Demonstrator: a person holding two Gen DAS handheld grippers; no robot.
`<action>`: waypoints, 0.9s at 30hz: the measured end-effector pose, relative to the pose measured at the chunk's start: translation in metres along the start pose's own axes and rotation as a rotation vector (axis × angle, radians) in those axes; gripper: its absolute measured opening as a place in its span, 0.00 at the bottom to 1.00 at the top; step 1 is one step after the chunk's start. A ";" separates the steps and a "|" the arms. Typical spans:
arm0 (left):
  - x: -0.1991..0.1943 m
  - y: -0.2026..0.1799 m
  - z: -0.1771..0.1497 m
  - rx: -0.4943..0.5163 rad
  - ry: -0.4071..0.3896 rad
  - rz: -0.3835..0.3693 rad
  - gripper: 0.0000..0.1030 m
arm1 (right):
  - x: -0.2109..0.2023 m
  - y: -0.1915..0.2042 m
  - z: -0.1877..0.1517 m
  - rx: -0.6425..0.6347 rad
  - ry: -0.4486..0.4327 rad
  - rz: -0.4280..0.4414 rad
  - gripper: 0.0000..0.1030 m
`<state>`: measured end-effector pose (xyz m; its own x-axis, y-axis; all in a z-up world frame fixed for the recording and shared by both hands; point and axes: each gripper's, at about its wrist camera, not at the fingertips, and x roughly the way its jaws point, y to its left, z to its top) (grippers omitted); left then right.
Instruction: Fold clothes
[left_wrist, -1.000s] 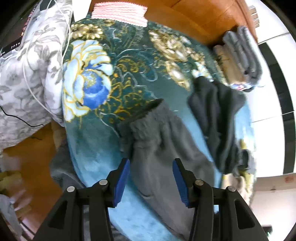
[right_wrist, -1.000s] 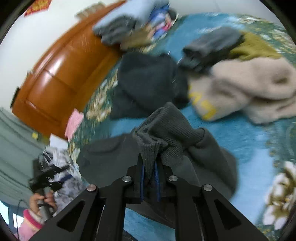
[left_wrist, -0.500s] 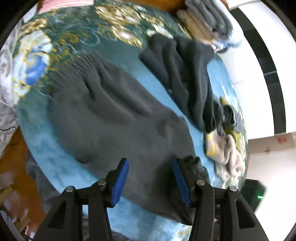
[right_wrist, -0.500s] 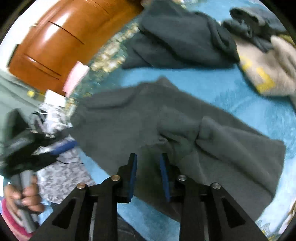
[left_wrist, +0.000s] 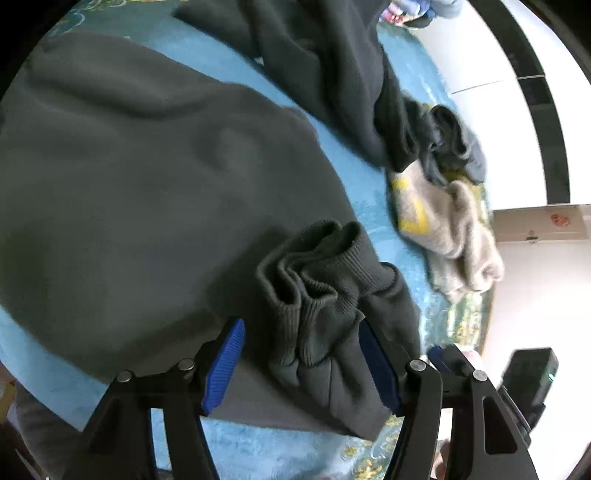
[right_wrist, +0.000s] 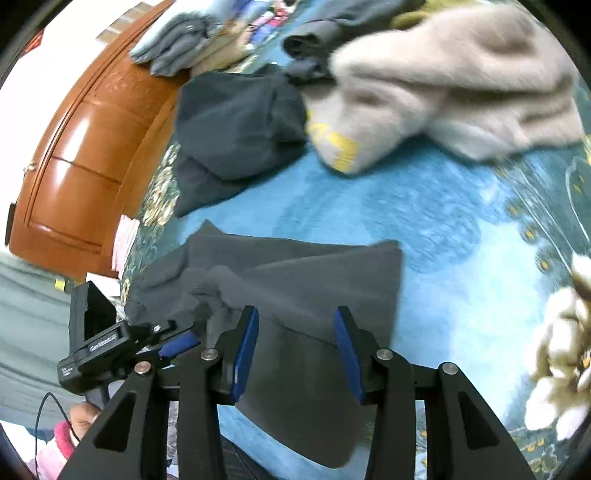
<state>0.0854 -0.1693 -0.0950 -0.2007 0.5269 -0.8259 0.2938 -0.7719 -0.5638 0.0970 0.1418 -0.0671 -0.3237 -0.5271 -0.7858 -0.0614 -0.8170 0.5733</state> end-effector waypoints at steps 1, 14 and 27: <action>0.005 -0.001 0.001 -0.010 0.000 0.024 0.66 | -0.001 -0.001 0.001 -0.001 -0.001 0.000 0.42; -0.034 0.000 -0.004 -0.043 -0.158 -0.115 0.11 | 0.011 0.025 0.001 -0.090 0.027 0.064 0.42; -0.036 0.107 0.004 -0.272 -0.191 -0.062 0.11 | 0.082 0.026 -0.009 -0.109 0.193 -0.087 0.43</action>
<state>0.1199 -0.2719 -0.1256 -0.3899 0.4740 -0.7895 0.5091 -0.6035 -0.6137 0.0777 0.0756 -0.1187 -0.1342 -0.4797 -0.8671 0.0245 -0.8764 0.4810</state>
